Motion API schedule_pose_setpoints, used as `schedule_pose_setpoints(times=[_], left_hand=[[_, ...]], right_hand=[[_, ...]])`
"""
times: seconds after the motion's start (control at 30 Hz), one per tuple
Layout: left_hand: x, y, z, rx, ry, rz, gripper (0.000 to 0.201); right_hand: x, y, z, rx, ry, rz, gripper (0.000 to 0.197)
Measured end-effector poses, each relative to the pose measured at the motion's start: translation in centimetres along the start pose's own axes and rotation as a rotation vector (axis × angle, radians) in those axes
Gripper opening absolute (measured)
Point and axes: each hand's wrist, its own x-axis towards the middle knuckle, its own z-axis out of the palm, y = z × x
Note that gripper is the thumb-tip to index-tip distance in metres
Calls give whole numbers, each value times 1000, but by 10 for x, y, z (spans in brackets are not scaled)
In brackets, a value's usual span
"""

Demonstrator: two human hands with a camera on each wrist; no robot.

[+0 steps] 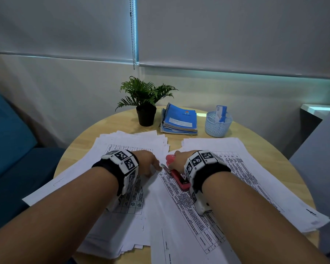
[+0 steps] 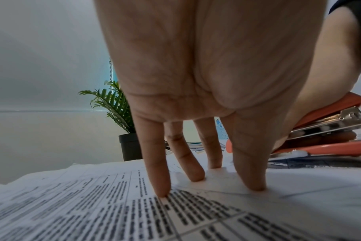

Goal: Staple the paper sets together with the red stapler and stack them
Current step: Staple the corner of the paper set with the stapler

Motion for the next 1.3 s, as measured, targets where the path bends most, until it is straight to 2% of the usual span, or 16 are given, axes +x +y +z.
schedule_pose_setpoints(times=[0.07,0.1,0.13,0.17,0.3,0.37,0.47,0.53,0.63,0.7,0.83,0.93,1.13,1.2,1.23,1.3], left_hand=[[0,1,0,10,-1,1,49],[0,1,-1,11,0,-1,50],[-1,2,-1,12,0,-2,50],[-1,2,-1,17,2,-1,50],[-3,3,-1,18,5,3,51],[-3,4,-1,14,13,-1,51],[-3,5,-1,14,17,-2,50],[-4,5,-1,14,15,0,49],[-6,5,-2,15,13,8,49],[-7,5,-2,14,7,13,49],[-11,6,-7,-23,-11,21,41],[-11,9,-14,-115,15,-37,30],[-4,22,-17,78,59,-203,66],[-2,24,-17,67,43,-236,71],[-2,24,-19,54,32,-250,71],[-1,25,-22,28,11,-270,67]], right_hand=[[12,4,3,2,41,25,57],[21,7,6,2,39,17,56],[3,3,-2,-31,19,-20,49],[41,11,12,-45,56,-20,43],[-19,7,-12,2,25,-39,25],[-50,7,-19,80,5,-66,28],[-39,7,-14,-6,15,-99,19],[-16,11,-5,-33,36,-83,28],[-33,12,-5,-82,67,-169,30],[-47,19,-2,-158,102,-222,15],[-62,49,1,-130,121,-159,35],[-77,76,-1,-122,156,-81,41],[-79,123,11,-70,155,127,37],[-79,126,6,72,140,195,38],[-81,126,2,172,162,225,44],[-81,122,-4,342,325,280,62]])
